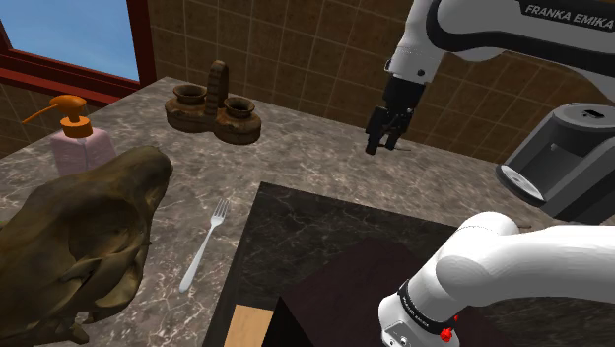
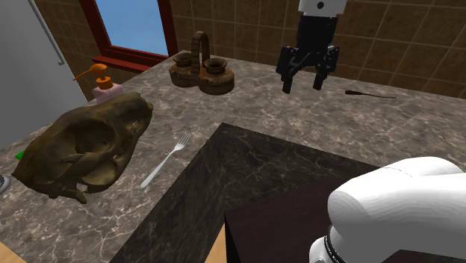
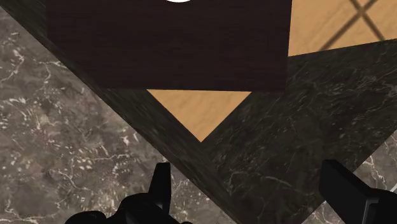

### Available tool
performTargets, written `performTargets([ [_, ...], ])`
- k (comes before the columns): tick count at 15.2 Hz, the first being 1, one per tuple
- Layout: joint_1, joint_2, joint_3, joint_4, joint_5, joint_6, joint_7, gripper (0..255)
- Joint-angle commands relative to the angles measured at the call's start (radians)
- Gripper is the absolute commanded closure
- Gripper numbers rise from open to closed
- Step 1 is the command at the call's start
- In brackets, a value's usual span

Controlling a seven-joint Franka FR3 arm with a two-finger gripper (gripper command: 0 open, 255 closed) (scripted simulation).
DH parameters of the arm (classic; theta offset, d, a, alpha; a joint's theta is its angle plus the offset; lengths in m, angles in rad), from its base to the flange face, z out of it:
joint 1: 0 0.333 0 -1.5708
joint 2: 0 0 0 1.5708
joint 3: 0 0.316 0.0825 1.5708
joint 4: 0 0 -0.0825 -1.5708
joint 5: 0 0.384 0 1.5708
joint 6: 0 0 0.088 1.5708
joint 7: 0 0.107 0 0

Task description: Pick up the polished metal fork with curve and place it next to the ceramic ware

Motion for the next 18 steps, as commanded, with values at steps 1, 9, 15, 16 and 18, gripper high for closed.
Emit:
performTargets([
  [1,0.0,0.0,0.0,0.0,0.0,0.0,0.0,0],
  [9,0.012,-0.005,0.228,-0.115,0.154,0.19,0.343,0],
  [15,0.005,0.098,0.414,-0.119,0.237,0.36,0.598,0],
  [16,0.0,0.123,0.446,-0.113,0.245,0.39,0.642,0],
  [18,-0.016,0.18,0.511,-0.094,0.253,0.449,0.73,0],
])
